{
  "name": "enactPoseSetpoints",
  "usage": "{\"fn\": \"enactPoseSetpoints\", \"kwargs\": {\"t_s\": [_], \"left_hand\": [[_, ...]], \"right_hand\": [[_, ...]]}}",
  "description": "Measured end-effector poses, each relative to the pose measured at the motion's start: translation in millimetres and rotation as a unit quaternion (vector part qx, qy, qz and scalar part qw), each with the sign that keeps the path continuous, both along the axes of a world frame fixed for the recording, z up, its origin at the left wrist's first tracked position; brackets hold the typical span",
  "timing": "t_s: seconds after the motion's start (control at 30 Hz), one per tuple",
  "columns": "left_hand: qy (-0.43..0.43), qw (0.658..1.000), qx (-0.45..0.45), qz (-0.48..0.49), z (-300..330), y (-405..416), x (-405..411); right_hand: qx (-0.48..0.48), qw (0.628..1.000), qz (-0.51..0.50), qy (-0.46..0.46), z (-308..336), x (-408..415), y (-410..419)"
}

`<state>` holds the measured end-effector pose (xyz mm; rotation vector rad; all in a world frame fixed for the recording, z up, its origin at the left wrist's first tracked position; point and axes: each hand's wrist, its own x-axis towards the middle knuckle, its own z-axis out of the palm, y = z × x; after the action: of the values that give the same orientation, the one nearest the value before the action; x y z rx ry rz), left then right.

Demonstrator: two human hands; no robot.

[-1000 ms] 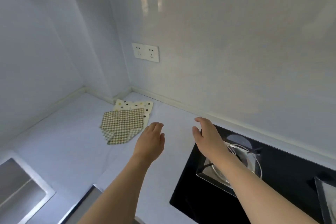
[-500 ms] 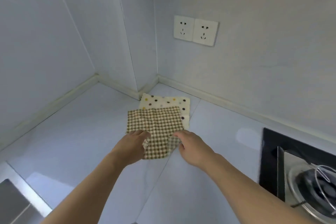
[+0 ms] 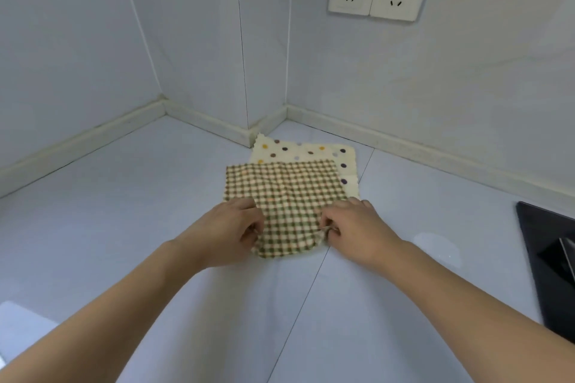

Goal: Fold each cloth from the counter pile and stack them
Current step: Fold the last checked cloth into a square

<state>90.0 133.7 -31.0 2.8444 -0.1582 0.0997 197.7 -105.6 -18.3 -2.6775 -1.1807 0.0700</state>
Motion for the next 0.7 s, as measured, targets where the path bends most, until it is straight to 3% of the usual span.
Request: {"fn": "enactPoseSetpoints", "kwargs": {"t_s": [0.1, 0.2, 0.4, 0.53, 0.7], "left_hand": [[-0.015, 0.997, -0.047, 0.055, 0, -7, -14], [-0.022, 0.991, -0.073, 0.111, 7, -21, -41], [-0.100, 0.973, -0.165, 0.130, 66, -82, -139], [-0.127, 0.961, -0.231, 0.090, 123, -123, -207], [-0.150, 0.920, -0.359, 0.050, 175, -160, -251]], "right_hand": [[0.042, 0.998, -0.017, -0.041, -3, -9, -14], [0.157, 0.985, -0.065, -0.043, 6, -37, -38], [0.322, 0.937, -0.114, -0.073, 62, -147, -112], [0.355, 0.921, -0.122, -0.103, 127, -227, -163], [0.371, 0.899, -0.140, -0.187, 188, -269, -210]]}}
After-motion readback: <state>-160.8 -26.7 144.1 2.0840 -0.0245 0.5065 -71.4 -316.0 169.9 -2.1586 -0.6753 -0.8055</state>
